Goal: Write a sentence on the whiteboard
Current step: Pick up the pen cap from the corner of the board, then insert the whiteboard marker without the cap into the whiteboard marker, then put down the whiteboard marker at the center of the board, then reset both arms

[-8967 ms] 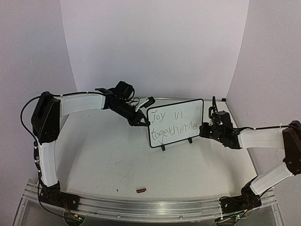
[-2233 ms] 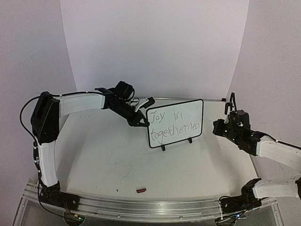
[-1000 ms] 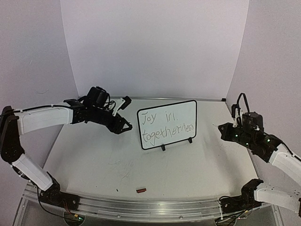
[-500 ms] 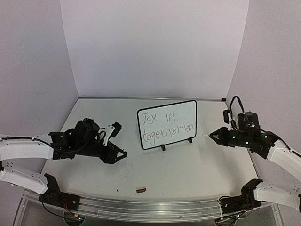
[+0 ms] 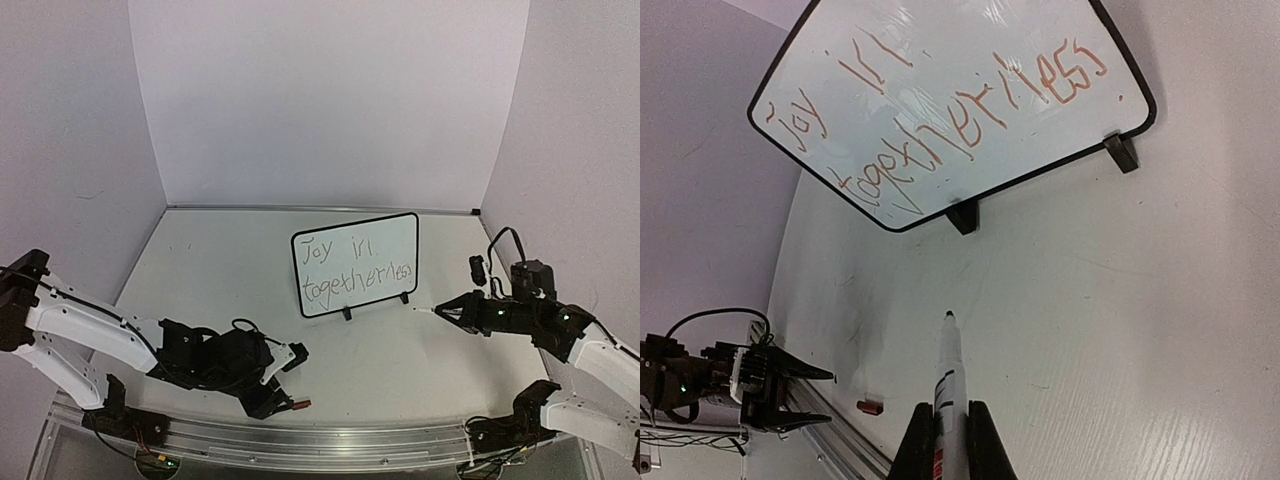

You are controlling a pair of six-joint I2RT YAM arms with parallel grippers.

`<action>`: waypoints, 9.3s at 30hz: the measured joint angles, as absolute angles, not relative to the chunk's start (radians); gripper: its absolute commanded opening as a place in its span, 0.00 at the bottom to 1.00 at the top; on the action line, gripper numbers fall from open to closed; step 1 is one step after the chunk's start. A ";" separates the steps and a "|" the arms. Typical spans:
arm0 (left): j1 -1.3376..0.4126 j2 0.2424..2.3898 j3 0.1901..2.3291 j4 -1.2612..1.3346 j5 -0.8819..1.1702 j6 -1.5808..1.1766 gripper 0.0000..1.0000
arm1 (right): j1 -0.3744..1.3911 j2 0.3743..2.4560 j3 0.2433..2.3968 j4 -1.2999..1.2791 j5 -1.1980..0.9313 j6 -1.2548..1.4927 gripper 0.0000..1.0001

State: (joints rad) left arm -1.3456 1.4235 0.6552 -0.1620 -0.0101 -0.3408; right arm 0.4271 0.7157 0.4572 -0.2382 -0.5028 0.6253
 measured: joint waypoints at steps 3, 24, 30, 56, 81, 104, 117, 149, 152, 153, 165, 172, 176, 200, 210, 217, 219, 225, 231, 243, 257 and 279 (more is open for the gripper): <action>-1.358 1.459 0.685 -0.169 -0.034 -0.333 0.51 | 0.427 0.753 0.457 -0.229 -0.521 0.631 0.00; -1.393 1.653 0.778 -0.182 -0.044 -0.280 0.27 | 0.433 0.870 0.457 -0.172 -0.571 0.635 0.00; -1.399 1.666 0.787 -0.181 -0.047 -0.279 0.18 | 0.434 0.882 0.457 -0.169 -0.573 0.637 0.00; -1.422 1.560 0.705 -0.035 -0.054 -0.337 0.00 | 0.492 1.345 0.540 0.001 -1.148 0.614 0.00; -1.474 1.501 0.705 0.082 -0.056 -0.342 0.00 | 0.711 1.605 0.704 0.023 -1.286 0.557 0.00; -1.481 1.501 0.705 0.082 -0.056 -0.343 0.00 | 0.764 1.646 0.709 0.023 -1.275 0.553 0.00; -1.491 1.501 0.705 0.082 -0.057 -0.342 0.00 | 0.779 1.661 0.727 0.023 -1.269 0.550 0.00; -1.494 1.461 0.712 0.080 -0.125 -0.338 0.00 | 0.806 1.670 0.774 0.030 -1.262 0.555 0.00; -1.494 1.460 0.717 0.089 -0.134 -0.337 0.00 | 0.810 1.670 0.780 0.031 -1.265 0.558 0.00; -1.494 1.460 0.719 0.090 -0.135 -0.337 0.00 | 0.811 1.670 0.781 0.030 -1.265 0.559 0.00; -1.486 1.460 0.727 0.105 -0.121 -0.338 0.00 | 0.826 1.652 0.783 0.024 -1.259 0.560 0.00; -1.461 1.460 0.731 0.097 -0.058 -0.341 0.00 | 0.835 1.645 0.783 0.014 -1.245 0.553 0.00; -1.450 1.460 0.731 0.095 -0.030 -0.341 0.00 | 0.838 1.645 0.784 0.013 -1.241 0.550 0.00; -1.436 1.460 0.736 0.087 -0.002 -0.315 0.00 | 0.856 1.630 0.789 0.004 -1.208 0.561 0.00; -1.431 1.460 0.736 0.085 0.015 -0.311 0.00 | 0.864 1.629 0.789 0.006 -1.201 0.564 0.00; -1.413 1.462 0.745 0.085 0.064 -0.312 0.00 | 0.870 1.613 0.789 0.000 -1.194 0.569 0.00; -1.405 1.462 0.748 0.085 0.080 -0.314 0.00 | 0.870 1.602 0.789 -0.006 -1.189 0.570 0.00; -1.391 1.462 0.749 0.086 0.109 -0.315 0.00 | 0.871 1.594 0.789 -0.013 -1.178 0.574 0.00; -1.373 1.454 0.752 0.101 0.084 -0.311 0.53 | 0.883 1.579 0.789 0.005 -1.117 0.576 0.00; -1.176 1.142 0.722 -0.036 -0.143 -0.427 0.89 | 0.547 1.477 0.656 -0.040 -0.829 0.584 0.02; -0.740 1.115 0.706 -0.321 -0.075 -0.470 0.90 | 0.237 1.422 0.623 -0.190 -0.535 0.542 0.51; -0.305 1.153 0.723 -0.271 -0.070 -0.315 0.93 | 0.079 1.205 0.717 -0.339 -0.139 0.402 0.98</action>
State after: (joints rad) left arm -0.3046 1.1534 0.7229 -0.2710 -0.0704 -0.3148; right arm 0.0788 1.2046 0.7168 -0.3392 -0.1386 0.4019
